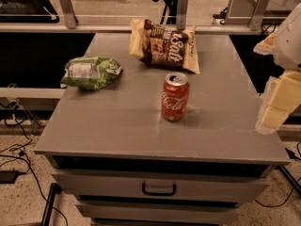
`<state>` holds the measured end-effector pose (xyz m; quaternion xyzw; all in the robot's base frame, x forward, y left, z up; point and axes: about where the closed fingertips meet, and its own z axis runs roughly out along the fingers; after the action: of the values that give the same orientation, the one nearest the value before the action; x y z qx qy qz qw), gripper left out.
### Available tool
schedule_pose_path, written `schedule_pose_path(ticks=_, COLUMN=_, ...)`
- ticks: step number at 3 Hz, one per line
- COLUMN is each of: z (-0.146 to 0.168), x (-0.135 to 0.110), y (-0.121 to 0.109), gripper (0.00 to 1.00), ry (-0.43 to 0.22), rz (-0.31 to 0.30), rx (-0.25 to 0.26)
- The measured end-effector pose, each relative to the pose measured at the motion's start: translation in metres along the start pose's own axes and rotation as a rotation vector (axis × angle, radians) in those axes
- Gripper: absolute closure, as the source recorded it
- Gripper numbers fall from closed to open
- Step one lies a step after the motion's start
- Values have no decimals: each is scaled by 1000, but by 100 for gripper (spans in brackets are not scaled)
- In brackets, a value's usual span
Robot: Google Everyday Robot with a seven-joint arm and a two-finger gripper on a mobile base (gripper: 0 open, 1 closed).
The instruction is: Knock coke can over
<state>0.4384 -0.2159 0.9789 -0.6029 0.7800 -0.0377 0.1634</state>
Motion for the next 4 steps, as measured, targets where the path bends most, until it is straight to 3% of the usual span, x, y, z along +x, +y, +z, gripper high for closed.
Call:
schedule_pose_path(ticks=1, z=0, x=0, y=0, gripper=0, ry=0, rz=0, rx=0)
schedule_pose_path(ticks=2, z=-2, x=-8, y=-8, gripper=0, ry=-52, rz=-21, rx=10)
schedule_pose_path(ticks=3, z=3, x=-28, y=-27, gripper=0, ry=-188, rz=-71, rx=33)
schedule_pose_path(ticks=4, z=15, x=-72, y=-41, gripper=0, ry=-406, rz=-109, rx=34)
